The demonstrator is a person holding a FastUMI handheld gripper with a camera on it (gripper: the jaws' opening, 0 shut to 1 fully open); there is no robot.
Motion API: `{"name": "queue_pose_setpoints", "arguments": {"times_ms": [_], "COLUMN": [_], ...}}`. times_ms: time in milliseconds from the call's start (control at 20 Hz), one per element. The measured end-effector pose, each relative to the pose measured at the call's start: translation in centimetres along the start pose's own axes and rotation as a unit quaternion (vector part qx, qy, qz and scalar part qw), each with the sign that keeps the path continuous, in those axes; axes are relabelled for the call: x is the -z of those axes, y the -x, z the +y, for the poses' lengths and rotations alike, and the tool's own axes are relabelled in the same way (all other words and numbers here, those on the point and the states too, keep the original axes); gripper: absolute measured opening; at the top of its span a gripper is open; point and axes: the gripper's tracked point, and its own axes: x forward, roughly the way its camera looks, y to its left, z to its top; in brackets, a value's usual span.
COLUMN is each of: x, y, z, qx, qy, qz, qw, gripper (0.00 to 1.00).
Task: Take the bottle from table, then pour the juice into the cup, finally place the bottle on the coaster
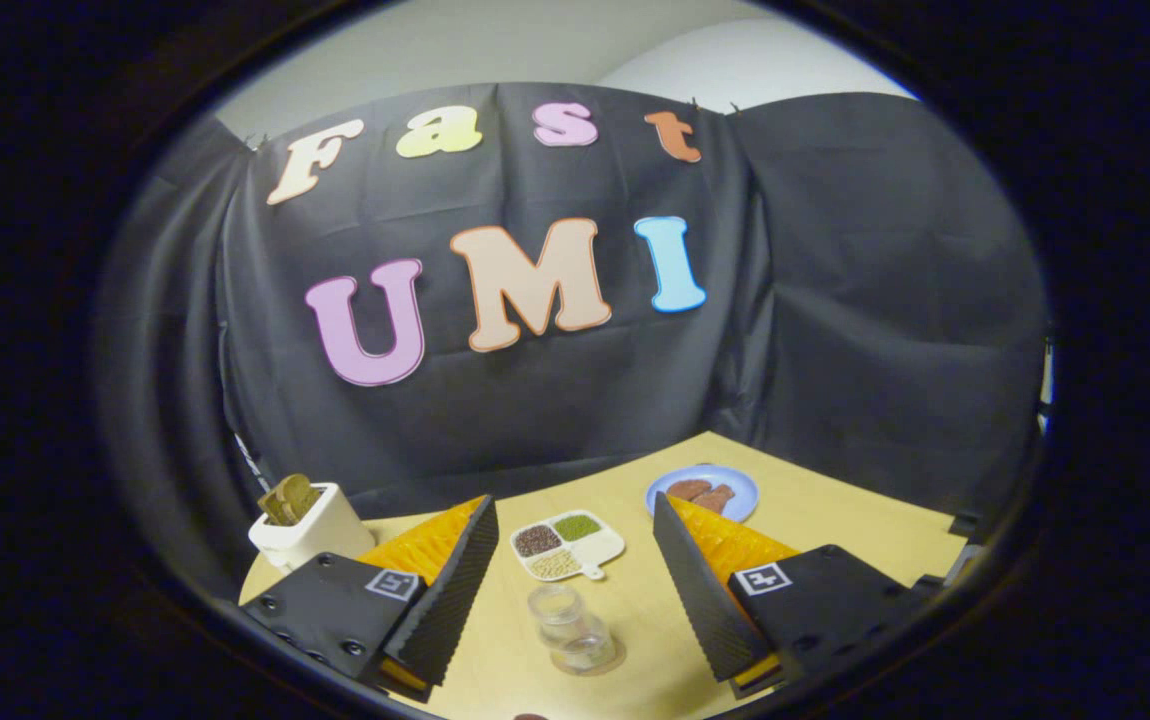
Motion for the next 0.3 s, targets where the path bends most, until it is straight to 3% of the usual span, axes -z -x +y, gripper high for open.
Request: {"name": "queue_pose_setpoints", "arguments": {"times_ms": [300], "x": [-4.0], "y": [2.4], "z": [-2.3], "qx": [0.007], "qy": [-0.01], "qz": [-0.032], "qw": [0.999], "gripper": [0.98]}}
